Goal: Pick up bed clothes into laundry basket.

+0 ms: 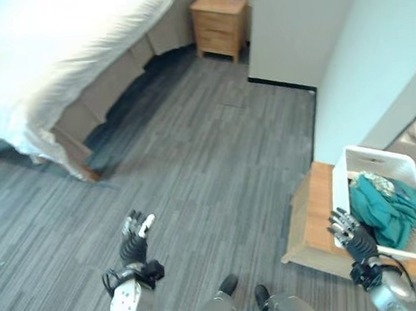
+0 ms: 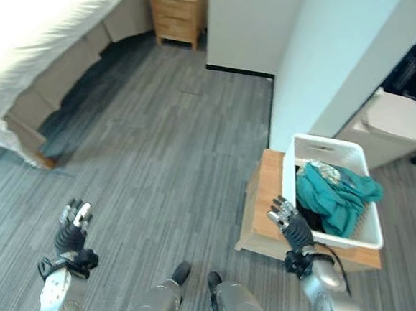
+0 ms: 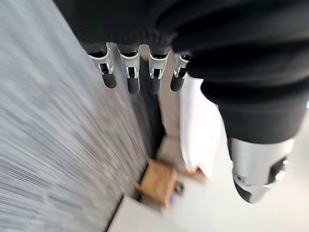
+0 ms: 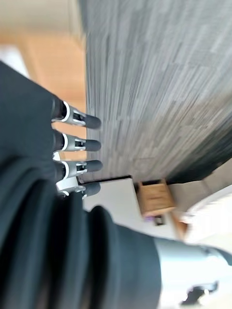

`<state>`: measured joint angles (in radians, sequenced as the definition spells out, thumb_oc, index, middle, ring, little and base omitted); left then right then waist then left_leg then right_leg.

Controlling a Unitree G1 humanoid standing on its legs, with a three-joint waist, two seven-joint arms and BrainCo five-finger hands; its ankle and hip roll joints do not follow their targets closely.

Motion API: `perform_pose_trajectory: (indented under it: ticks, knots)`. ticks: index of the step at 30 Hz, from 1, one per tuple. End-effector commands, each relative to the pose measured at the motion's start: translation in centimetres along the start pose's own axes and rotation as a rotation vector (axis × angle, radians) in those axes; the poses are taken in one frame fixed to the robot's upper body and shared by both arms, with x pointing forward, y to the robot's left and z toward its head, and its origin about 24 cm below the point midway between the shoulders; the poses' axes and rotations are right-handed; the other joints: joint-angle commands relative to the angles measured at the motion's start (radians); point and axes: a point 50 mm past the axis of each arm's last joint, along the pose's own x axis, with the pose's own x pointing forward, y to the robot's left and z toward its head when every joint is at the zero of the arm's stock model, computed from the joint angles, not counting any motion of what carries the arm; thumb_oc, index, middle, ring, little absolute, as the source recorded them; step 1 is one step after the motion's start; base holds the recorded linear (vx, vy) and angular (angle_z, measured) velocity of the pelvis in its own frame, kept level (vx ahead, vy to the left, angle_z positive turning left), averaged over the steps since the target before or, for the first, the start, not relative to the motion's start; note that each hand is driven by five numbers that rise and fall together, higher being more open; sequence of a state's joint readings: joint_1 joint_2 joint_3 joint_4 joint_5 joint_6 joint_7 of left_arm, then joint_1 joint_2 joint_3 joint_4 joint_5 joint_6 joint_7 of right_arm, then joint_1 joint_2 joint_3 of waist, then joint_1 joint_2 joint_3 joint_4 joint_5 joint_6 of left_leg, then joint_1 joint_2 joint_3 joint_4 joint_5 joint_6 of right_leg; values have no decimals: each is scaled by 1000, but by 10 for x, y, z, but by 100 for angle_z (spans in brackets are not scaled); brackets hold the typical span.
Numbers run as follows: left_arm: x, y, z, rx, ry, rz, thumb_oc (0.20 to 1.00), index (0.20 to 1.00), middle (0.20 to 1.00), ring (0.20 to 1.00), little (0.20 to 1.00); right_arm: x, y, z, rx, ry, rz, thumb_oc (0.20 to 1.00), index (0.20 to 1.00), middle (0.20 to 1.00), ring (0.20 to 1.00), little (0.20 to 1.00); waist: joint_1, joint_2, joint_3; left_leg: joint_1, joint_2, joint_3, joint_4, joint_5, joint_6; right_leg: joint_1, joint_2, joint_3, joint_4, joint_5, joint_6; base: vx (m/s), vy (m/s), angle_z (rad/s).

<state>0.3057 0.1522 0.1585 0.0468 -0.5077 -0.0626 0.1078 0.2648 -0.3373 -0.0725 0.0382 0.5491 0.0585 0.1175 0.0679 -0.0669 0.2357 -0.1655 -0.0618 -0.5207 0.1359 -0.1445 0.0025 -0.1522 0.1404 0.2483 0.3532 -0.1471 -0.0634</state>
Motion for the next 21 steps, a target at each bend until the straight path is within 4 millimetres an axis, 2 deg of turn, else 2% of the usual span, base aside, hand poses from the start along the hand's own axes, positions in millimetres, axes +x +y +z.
perform_pose_trajectory:
  ticks: [1, 3, 4, 6, 7, 8, 9, 10, 11, 12, 13, 15, 16, 17, 19, 20, 21]
  knots:
    - [6, 5, 16, 36, -52, -28, 1000, 1000, 1000, 1000, 1000, -6, -5, 30, -35, -158, -22, 1000, 1000, 1000, 1000, 1000, -46, -15, -14, -18, 114, 393, 53, 150, -47, 138, -203, -194, -239, 28, 114, -353, -521, 361]
    - [0, 9, 12, 39, -29, -34, 1000, 1000, 1000, 1000, 1000, -9, -8, 26, -31, -145, -46, 1000, 1000, 1000, 1000, 1000, -59, -29, -24, 10, 117, 494, 153, 88, -36, 149, -240, -312, -262, 42, 106, -226, -242, 316]
    - [-1, 10, 14, 57, -33, -41, 1000, 1000, 1000, 1000, 1000, -10, -10, 24, -15, -148, -59, 1000, 1000, 1000, 1000, 1000, -72, -36, -34, 37, 145, 581, 214, 80, -29, 149, -249, -374, -270, 52, 98, -143, -188, 165]
    - [1, 7, 20, 99, -49, -68, 1000, 1000, 1000, 1000, 1000, -11, -9, 17, 41, -149, -85, 1000, 1000, 1000, 1000, 1000, -98, -27, -55, 106, 193, 705, 204, 50, -26, 158, -258, -471, -279, 47, 99, -105, -108, 143]
    - [2, 6, 21, 108, -52, -80, 1000, 1000, 1000, 1000, 1000, -13, -9, 15, 51, -146, -97, 1000, 1000, 1000, 1000, 1000, -104, -20, -59, 121, 198, 724, 191, 41, -33, 159, -267, -502, -280, 44, 98, -56, 78, 224]
    - [5, -1, 21, 110, -51, -117, 1000, 1000, 1000, 1000, 1000, -18, -11, 8, 64, -131, -122, 1000, 1000, 1000, 1000, 1000, -132, 24, -81, 193, 197, 782, 28, 7, -56, 175, -283, -595, -269, 17, 114, -22, 110, 241]
    - [4, -1, 21, 109, -49, -117, 1000, 1000, 1000, 1000, 1000, -19, -12, 8, 63, -130, -123, 1000, 1000, 1000, 1000, 1000, -135, 24, -80, 203, 191, 780, 8, 16, -54, 180, -286, -599, -271, 18, 116, 12, 231, 265]
    - [3, -5, 21, 121, -52, -140, 1000, 1000, 1000, 1000, 1000, -20, -10, 5, 33, -108, -114, 1000, 1000, 1000, 1000, 1000, -133, 56, -94, 231, 159, 718, -123, 37, -55, 173, -301, -625, -236, 20, 127, 4, 138, 185]
    - [3, -5, 21, 120, -51, -139, 1000, 1000, 1000, 1000, 1000, -20, -10, 5, 32, -107, -114, 1000, 1000, 1000, 1000, 1000, -138, 56, -95, 234, 156, 714, -133, 43, -54, 172, -304, -629, -231, 17, 129, -71, 190, 181]
    - [2, -6, 21, 131, -55, -146, 1000, 1000, 1000, 1000, 1000, -20, -10, 4, 29, -104, -116, 1000, 1000, 1000, 1000, 1000, -140, 63, -90, 230, 148, 692, -153, 68, -43, 151, -315, -633, -210, 49, 124, -72, 99, 170]
    - [3, -9, 22, 133, -54, -161, 1000, 1000, 1000, 1000, 1000, -20, -9, 4, 36, -105, -121, 1000, 1000, 1000, 1000, 1000, -154, 71, -88, 232, 138, 658, -171, 78, -36, 137, -321, -594, -196, 60, 131, -81, 155, 177]
    - [1, -4, 23, 143, -59, -143, 1000, 1000, 1000, 1000, 1000, -13, -1, 7, 32, -122, -88, 1000, 1000, 1000, 1000, 1000, -159, 83, -70, 239, 129, 634, -183, 84, -15, 77, -334, -515, -103, 91, 152, -26, 161, 108]
    - [1, -1, 24, 158, -61, -134, 1000, 1000, 1000, 1000, 1000, -10, 2, 9, 6, -127, -74, 1000, 1000, 1000, 1000, 1000, -168, 85, -56, 242, 122, 626, -192, 90, -6, 29, -315, -423, -68, 116, 170, -60, 142, -34]
    - [0, 2, 26, 160, -66, -126, 1000, 1000, 1000, 1000, 1000, -6, 6, 12, -16, -131, -56, 1000, 1000, 1000, 1000, 1000, -164, 85, -52, 244, 116, 629, -204, 94, -3, 7, -294, -377, -84, 114, 174, -97, 109, -111]
    - [-2, 9, 25, 170, -65, -93, 1000, 1000, 1000, 1000, 1000, -1, 14, 11, -20, -128, -21, 1000, 1000, 1000, 1000, 1000, -128, 81, -64, 237, 110, 642, -215, 100, -9, 56, -304, -419, -206, 102, 170, -75, -10, -156]
    - [-6, 14, 22, 158, -57, -60, 1000, 1000, 1000, 1000, 1000, 1, 17, 7, -13, -107, -7, 1000, 1000, 1000, 1000, 1000, -115, 77, -73, 240, 112, 637, -215, 101, -14, 91, -282, -410, -262, 100, 169, -31, -81, -123]
    - [-6, 14, 22, 158, -57, -60, 1000, 1000, 1000, 1000, 1000, 1, 18, 7, -13, -108, -7, 1000, 1000, 1000, 1000, 1000, -115, 77, -76, 236, 112, 638, -216, 106, -14, 87, -281, -410, -267, 107, 168, 11, -134, -66]
